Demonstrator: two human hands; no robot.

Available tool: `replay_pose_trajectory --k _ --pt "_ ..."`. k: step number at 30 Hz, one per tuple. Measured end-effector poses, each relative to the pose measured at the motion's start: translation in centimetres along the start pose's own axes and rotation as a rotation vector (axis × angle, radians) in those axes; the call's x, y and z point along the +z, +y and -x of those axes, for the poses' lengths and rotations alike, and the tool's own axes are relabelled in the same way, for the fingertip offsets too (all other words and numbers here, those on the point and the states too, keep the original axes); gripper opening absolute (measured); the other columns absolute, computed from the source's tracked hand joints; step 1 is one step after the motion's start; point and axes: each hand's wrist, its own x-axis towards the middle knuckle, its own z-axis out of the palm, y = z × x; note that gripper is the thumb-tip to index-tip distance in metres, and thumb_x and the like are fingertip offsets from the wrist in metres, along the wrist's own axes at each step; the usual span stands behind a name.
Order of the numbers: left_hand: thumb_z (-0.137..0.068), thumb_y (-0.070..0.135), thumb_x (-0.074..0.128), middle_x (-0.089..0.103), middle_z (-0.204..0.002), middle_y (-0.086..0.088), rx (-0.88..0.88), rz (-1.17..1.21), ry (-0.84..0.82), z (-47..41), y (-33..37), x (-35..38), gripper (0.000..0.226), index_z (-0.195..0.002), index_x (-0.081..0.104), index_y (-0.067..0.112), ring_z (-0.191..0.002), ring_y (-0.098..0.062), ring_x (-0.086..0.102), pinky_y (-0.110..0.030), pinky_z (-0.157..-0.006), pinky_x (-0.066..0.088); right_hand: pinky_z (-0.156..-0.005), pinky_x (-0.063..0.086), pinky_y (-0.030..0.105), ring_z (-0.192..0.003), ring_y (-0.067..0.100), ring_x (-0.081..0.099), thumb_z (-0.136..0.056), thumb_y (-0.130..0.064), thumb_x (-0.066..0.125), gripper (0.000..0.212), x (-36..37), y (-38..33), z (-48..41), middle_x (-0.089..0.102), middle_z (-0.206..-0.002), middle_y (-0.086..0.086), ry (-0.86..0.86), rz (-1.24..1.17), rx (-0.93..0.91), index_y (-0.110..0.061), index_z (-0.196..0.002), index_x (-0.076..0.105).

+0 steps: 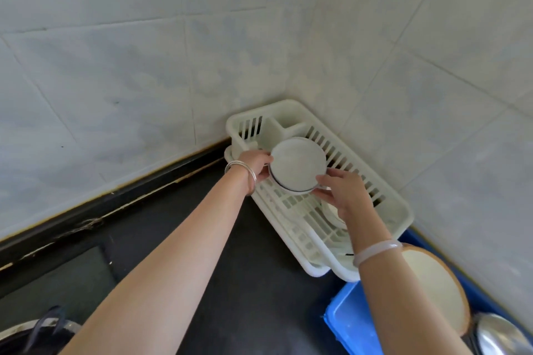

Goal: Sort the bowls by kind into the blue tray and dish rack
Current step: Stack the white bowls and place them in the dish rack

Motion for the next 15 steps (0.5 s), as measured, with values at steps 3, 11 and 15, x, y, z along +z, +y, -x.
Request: replay_pose_trajectory --k 3,11,15 --pt "-0.094 -0.004 0.039 0.048 -0.137 -0.022 -0.058 -0.127 -0.061 -1.3 -0.5 0.7 0.038 -0.131 0.045 -0.002 -0.127 -0.031 0.046 -0.035 -0.097 0.041 -0.078 0.057 0.032 -0.075 0.025 0.069 -0.086 0.001 0.064 0.041 -0.8 1.8 -0.8 0.065 -0.104 0.015 0.036 -0.032 0.071 -0.002 -0.125 0.056" --pt "-0.093 -0.008 0.037 0.045 -0.14 -0.022 -0.146 -0.504 -0.138 -4.2 -0.9 1.8 0.043 -0.135 0.04 -0.002 -0.13 -0.03 0.044 -0.037 -0.108 0.036 -0.081 0.058 0.037 -0.073 0.026 0.07 -0.083 0.0 0.068 0.04 -1.2 5.3 -2.4 0.068 -0.097 0.021 0.076 -0.034 0.173 0.001 -0.121 0.058" --pt "-0.093 -0.009 0.039 0.046 -0.14 -0.018 -0.193 -0.714 -0.121 -5.3 -0.6 2.7 0.042 -0.134 0.045 -0.001 -0.128 -0.028 0.046 -0.032 -0.104 0.038 -0.08 0.059 0.036 -0.076 0.025 0.071 -0.083 -0.001 0.068 0.033 -1.2 6.5 -2.6 0.068 -0.095 0.018 0.073 -0.038 0.218 -0.001 -0.115 0.06"
